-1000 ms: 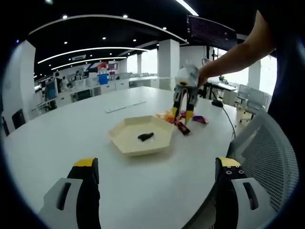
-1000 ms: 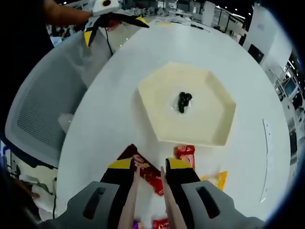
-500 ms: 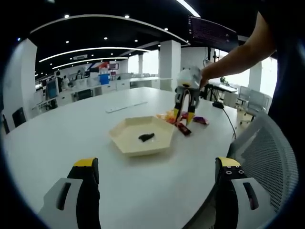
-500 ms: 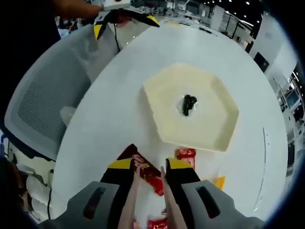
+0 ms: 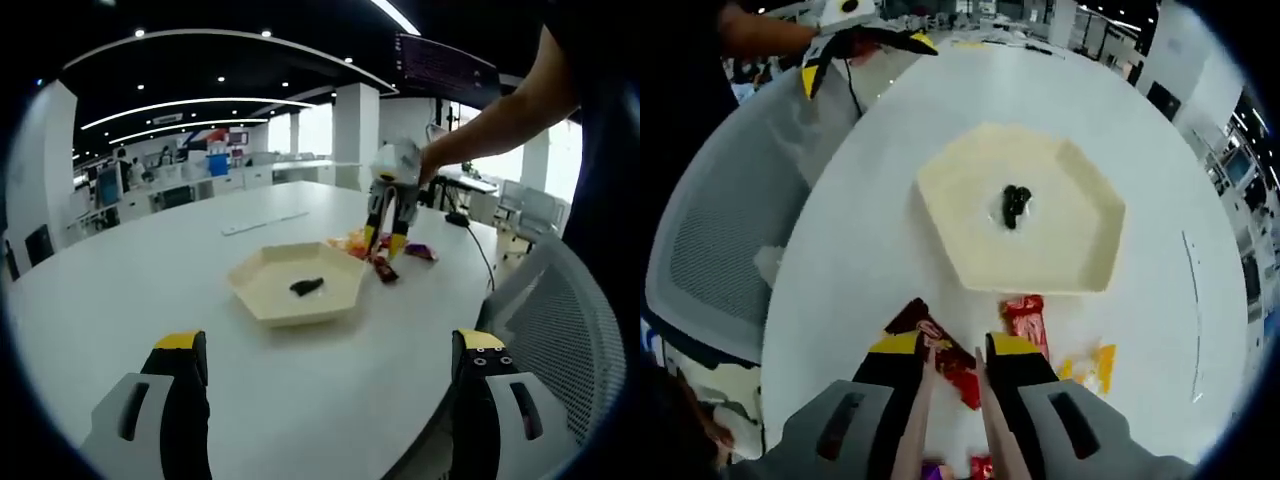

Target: Place the target food into the container with the food tongs after gripping and lifting it, then release it inside without dropping or visibly crushing the food.

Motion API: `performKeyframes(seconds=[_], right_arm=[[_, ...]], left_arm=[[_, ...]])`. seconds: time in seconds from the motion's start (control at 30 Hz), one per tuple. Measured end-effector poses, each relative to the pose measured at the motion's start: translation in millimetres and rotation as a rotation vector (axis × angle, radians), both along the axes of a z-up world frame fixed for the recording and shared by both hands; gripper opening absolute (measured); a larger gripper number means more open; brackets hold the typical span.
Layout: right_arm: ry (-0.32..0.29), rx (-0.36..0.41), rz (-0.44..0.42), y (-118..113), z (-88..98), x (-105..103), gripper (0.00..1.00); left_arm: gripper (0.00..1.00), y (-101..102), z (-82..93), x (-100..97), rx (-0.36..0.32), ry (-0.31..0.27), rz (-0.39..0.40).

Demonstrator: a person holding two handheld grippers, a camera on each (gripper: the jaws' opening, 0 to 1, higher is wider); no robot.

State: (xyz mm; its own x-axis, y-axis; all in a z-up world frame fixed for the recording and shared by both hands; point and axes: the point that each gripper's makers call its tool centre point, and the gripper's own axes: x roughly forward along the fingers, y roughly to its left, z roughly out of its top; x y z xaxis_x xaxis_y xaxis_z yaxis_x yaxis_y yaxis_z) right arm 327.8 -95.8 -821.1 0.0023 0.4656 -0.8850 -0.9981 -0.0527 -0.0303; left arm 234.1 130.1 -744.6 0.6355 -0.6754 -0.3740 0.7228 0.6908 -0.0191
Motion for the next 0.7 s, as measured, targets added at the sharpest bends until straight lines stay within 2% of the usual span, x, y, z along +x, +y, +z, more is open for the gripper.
performKeyframes(seconds=[0.07,0.17,0.37,0.5,0.7], right_arm=[[0.008,-0.004,-0.033,-1,0.1,0,0.23],[0.012,-0.001,-0.037,-1,0.9,-1,0.23],[0.001,0.025,0.062,3,3.7,-8,0.25],[-0.03,0.013,0.171,5,2.6,-12,0.26],[-0.028,0.001,0.187,7,0.3,-12,0.26]], left_arm=[[0.99,0,-0.4,-0.2,0.002,0.001,-0.001],[0.99,-1,-0.5,-0.4,0.003,0.001,-0.004],[0.99,-1,0.0,-0.1,0.002,-0.002,-0.002],[0.99,0,0.4,0.1,0.0,-0.002,0.0],[0.99,0,0.6,0.3,-0.002,0.0,0.002]])
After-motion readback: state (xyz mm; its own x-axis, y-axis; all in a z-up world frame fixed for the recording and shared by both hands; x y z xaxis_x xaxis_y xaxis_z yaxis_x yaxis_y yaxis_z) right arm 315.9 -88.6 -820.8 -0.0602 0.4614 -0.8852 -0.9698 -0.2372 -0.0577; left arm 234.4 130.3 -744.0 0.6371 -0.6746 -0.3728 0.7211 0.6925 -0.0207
